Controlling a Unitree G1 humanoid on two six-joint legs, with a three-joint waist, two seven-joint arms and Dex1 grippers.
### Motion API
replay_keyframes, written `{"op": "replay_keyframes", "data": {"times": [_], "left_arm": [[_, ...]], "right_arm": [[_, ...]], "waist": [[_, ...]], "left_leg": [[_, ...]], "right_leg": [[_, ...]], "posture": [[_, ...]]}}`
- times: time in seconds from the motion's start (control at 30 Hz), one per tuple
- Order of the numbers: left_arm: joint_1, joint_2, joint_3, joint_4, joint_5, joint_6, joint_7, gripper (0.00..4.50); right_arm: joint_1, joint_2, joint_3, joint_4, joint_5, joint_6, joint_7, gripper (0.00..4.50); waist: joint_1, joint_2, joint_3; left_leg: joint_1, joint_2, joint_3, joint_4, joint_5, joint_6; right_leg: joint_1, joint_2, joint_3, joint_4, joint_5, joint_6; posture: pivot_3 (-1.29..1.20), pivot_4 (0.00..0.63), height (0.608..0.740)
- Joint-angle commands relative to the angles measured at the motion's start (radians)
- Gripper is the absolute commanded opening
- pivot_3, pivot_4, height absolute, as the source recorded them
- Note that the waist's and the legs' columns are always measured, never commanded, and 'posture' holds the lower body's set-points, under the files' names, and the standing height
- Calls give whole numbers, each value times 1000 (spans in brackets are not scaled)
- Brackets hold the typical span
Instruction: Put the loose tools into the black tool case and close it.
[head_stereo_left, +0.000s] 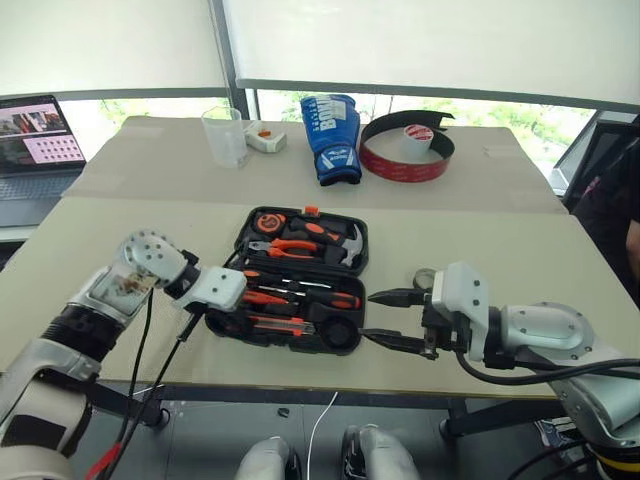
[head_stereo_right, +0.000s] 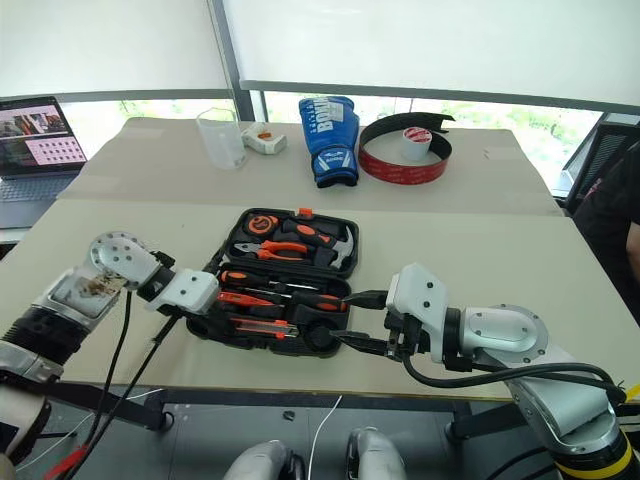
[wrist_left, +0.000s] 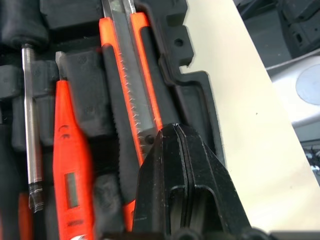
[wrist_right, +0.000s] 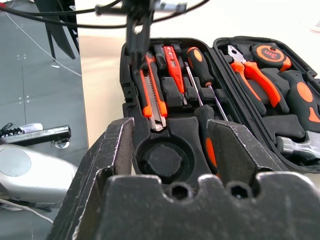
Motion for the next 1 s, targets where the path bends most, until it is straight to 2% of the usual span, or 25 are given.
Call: {"op": "replay_keyframes", "data": {"times": [0.03, 0.1, 0.23, 0.33, 0.47, 0.57, 0.67, 0.7, 1.0], "left_arm": [[46, -10, -18, 43, 72, -35, -10, 42], [50, -22, 1, 54, 70, -41, -7, 42], [33, -41, 110, -17, -83, 197, -10, 42], [18, -14, 214, -75, -213, 382, -10, 771], [10, -11, 360, -174, -370, 608, 56, 2243], [3, -28, 432, -274, -469, 753, 123, 3159], [18, -75, 453, -375, -511, 813, 203, 4296], [24, -91, 450, -409, -516, 824, 224, 4493], [63, -139, 416, -511, -487, 818, 293, 4500]], "right_arm": [[-12, -7, -26, -29, 1, -13, -7, 3301], [-9, -7, -25, -28, -3, -14, -8, 3301], [6, -18, -47, -24, -9, -6, -17, 3301], [35, -54, -106, 0, -2, 13, -11, 3301], [61, -115, -159, 76, -10, 29, 19, 3301], [32, -142, -140, 184, -48, 16, 30, 3301], [-23, -153, -81, 303, -120, -26, 48, 3301], [-56, -149, -55, 351, -145, -34, 55, 3301], [-253, -101, 124, 678, -346, -136, 107, 3301]], "waist": [[0, 0, -1], [0, 1, -1], [1, 1, -2], [3, -1, 0], [1, -1, 0], [0, -1, 0], [0, -1, 0], [0, -1, 0], [-3, -2, 0]], "left_leg": [[0, 0, 0, 0, 0, 0], [0, 0, 0, 0, 0, 0], [1, 0, 0, 0, 0, 0], [-2, 0, 0, 0, 0, 1], [-5, 0, -1, 2, -1, 1], [-5, 0, -1, 2, -1, 2], [-4, 0, -1, 2, -1, 2], [-3, 0, -1, 2, -1, 2], [0, 0, 1, -2, 1, -2]], "right_leg": [[0, 0, 0, 0, 0, 0], [0, 0, 0, 0, 0, 0], [1, 0, 0, 0, 0, 0], [-1, 0, -1, 0, 0, 0], [-2, 0, -1, -1, 0, 0], [-2, 0, -1, -1, 0, 1], [0, 0, -1, -2, 1, 2], [0, 0, 0, -2, 1, 2], [0, 1, 1, -1, 0, 1]], "posture": [[0, 150, 727], [0, 150, 727], [0, 150, 727], [0, 150, 727], [0, 150, 727], [0, 150, 727], [0, 150, 727], [0, 150, 727], [0, 150, 727]]}}
